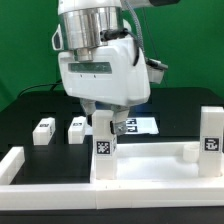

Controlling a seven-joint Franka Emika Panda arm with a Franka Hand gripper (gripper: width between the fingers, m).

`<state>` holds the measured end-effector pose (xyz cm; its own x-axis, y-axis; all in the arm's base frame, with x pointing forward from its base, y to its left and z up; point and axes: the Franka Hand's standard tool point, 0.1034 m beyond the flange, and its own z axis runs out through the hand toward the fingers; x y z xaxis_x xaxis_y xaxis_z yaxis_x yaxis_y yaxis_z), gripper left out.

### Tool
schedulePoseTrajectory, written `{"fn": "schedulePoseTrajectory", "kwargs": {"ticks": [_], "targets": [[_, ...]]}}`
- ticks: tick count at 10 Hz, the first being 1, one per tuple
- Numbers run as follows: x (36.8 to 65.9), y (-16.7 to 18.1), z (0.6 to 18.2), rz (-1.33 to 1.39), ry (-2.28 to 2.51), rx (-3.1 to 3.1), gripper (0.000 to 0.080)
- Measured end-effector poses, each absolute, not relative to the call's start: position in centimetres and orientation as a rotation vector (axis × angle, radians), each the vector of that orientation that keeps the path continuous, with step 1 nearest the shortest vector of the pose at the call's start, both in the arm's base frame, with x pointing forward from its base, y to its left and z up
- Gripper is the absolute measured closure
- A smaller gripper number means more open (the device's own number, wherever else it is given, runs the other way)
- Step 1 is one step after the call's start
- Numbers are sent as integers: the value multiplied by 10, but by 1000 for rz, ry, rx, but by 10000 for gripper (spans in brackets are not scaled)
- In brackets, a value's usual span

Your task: Assemble desk

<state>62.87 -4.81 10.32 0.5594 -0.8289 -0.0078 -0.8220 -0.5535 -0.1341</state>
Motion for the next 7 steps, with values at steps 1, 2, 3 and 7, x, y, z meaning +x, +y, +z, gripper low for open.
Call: {"fn": "schedulePoseTrajectory", "kwargs": {"ticks": [1, 2, 3, 7], "targets": [[629, -48, 103, -93, 1301, -2726, 150], [629, -48, 103, -101, 1182, -2784, 150], [631, -44, 103, -129, 779, -2964, 150], [631, -44, 101, -130, 766, -2967, 335]]}}
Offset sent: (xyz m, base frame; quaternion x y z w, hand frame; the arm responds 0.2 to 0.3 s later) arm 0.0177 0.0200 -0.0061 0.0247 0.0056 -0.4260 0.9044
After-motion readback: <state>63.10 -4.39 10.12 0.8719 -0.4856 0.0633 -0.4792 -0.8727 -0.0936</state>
